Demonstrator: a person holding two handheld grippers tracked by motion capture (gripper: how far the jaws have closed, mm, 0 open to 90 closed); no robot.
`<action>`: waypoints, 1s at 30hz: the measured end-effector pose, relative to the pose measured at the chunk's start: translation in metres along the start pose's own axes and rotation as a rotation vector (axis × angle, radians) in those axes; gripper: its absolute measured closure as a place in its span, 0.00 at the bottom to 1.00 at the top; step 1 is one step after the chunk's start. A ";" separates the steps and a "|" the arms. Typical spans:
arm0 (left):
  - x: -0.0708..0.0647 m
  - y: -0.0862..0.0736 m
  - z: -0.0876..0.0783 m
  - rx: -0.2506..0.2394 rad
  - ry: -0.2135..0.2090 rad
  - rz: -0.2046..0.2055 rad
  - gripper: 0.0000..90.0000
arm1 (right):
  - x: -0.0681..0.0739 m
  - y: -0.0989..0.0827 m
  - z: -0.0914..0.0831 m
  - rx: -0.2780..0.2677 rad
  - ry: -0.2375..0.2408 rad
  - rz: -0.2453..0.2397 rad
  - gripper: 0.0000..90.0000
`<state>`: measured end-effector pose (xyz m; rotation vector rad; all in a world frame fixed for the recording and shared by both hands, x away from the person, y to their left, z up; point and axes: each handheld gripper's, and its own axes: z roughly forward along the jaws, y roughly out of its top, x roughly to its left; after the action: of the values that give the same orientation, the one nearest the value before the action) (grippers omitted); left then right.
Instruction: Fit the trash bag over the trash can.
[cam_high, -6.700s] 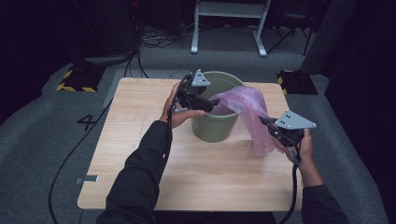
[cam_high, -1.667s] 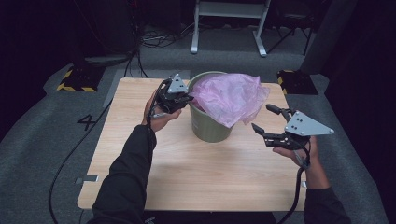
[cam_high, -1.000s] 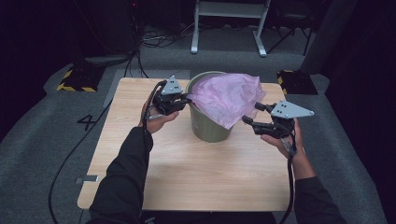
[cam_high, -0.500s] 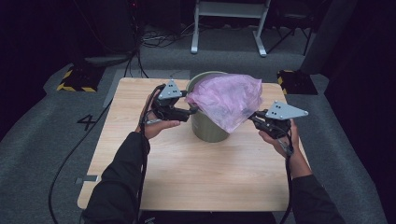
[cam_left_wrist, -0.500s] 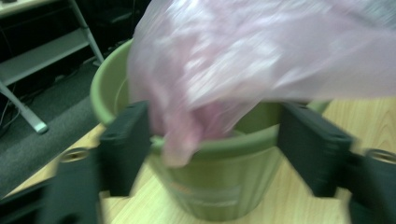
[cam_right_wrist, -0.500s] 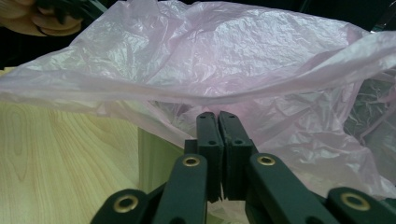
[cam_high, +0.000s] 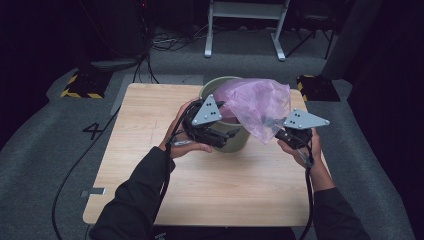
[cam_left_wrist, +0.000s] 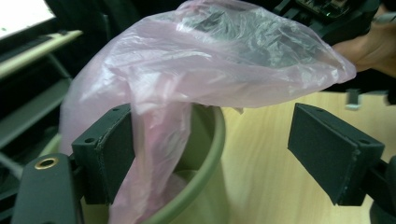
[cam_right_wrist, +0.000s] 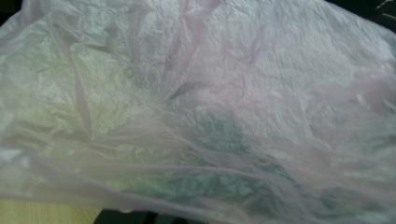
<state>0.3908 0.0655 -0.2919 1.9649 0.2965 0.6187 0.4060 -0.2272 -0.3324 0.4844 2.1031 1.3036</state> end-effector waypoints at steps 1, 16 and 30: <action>0.001 -0.001 -0.001 0.007 0.017 0.005 0.19 | -0.001 0.000 -0.001 0.002 -0.006 0.001 1.00; 0.027 -0.011 -0.011 0.006 0.022 -0.081 0.20 | -0.005 0.002 -0.005 0.006 -0.026 0.005 1.00; -0.015 0.028 0.010 -0.036 -0.083 0.005 0.18 | -0.002 0.004 -0.002 0.027 -0.036 -0.016 1.00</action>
<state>0.3819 0.0382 -0.2746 1.9517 0.2273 0.5407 0.4061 -0.2284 -0.3274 0.4981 2.0935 1.2495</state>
